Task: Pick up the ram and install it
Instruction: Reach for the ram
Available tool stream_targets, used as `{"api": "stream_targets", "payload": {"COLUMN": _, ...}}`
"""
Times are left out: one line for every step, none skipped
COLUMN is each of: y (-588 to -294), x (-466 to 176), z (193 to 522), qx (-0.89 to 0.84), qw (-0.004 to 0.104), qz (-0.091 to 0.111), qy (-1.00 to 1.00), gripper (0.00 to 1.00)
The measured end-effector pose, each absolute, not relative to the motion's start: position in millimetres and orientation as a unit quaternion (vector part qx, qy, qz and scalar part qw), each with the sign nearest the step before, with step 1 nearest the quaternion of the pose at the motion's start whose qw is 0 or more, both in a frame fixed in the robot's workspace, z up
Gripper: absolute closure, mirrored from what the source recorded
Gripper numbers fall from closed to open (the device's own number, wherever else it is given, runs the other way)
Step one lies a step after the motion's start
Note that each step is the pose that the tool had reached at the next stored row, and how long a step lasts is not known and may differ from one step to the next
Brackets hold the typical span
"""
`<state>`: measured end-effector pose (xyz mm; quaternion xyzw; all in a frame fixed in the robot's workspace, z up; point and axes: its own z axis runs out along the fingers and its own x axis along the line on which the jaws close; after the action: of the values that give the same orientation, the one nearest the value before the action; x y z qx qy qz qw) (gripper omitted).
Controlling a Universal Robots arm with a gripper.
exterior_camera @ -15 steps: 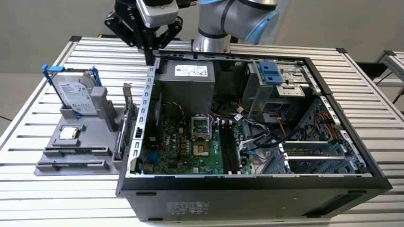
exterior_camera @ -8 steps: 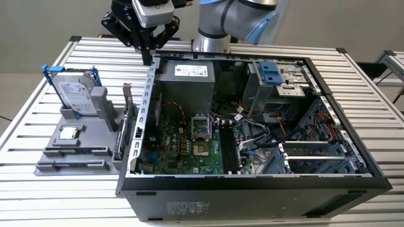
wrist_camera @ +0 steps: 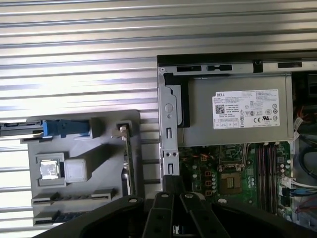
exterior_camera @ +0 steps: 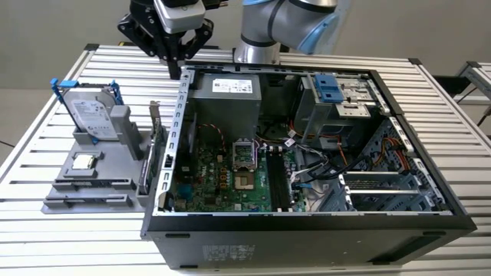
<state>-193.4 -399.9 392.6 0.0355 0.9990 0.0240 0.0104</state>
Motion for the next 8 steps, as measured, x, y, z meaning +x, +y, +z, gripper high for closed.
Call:
{"api": "stream_targets", "payload": {"y": -399.9, "x": -194.4, "z": 392.6, "qx": 0.036, "qw": 0.010, "qz": 0.024, "qy": 0.999, "gripper": 1.00}}
{"api": "stream_targets", "payload": {"y": -399.9, "x": -195.4, "z": 392.6, "qx": 0.036, "qw": 0.010, "qz": 0.024, "qy": 0.999, "gripper": 1.00}}
{"api": "stream_targets", "payload": {"y": -399.9, "x": -196.4, "z": 392.6, "qx": 0.036, "qw": 0.010, "qz": 0.024, "qy": 0.999, "gripper": 1.00}}
{"api": "stream_targets", "payload": {"y": -400.0, "x": -197.3, "z": 392.6, "qx": 0.036, "qw": 0.010, "qz": 0.024, "qy": 0.999, "gripper": 1.00}}
{"api": "stream_targets", "payload": {"y": -399.9, "x": -198.2, "z": 392.6, "qx": 0.036, "qw": 0.010, "qz": 0.024, "qy": 0.999, "gripper": 1.00}}
{"api": "stream_targets", "payload": {"y": -399.9, "x": -199.0, "z": 392.6, "qx": 0.036, "qw": 0.010, "qz": 0.024, "qy": 0.999, "gripper": 1.00}}
{"api": "stream_targets", "payload": {"y": -400.0, "x": -199.9, "z": 392.6, "qx": 0.036, "qw": 0.010, "qz": 0.024, "qy": 0.999, "gripper": 1.00}}
{"api": "stream_targets", "payload": {"y": -400.0, "x": -200.8, "z": 392.6, "qx": 0.036, "qw": 0.010, "qz": 0.024, "qy": 0.999, "gripper": 1.00}}
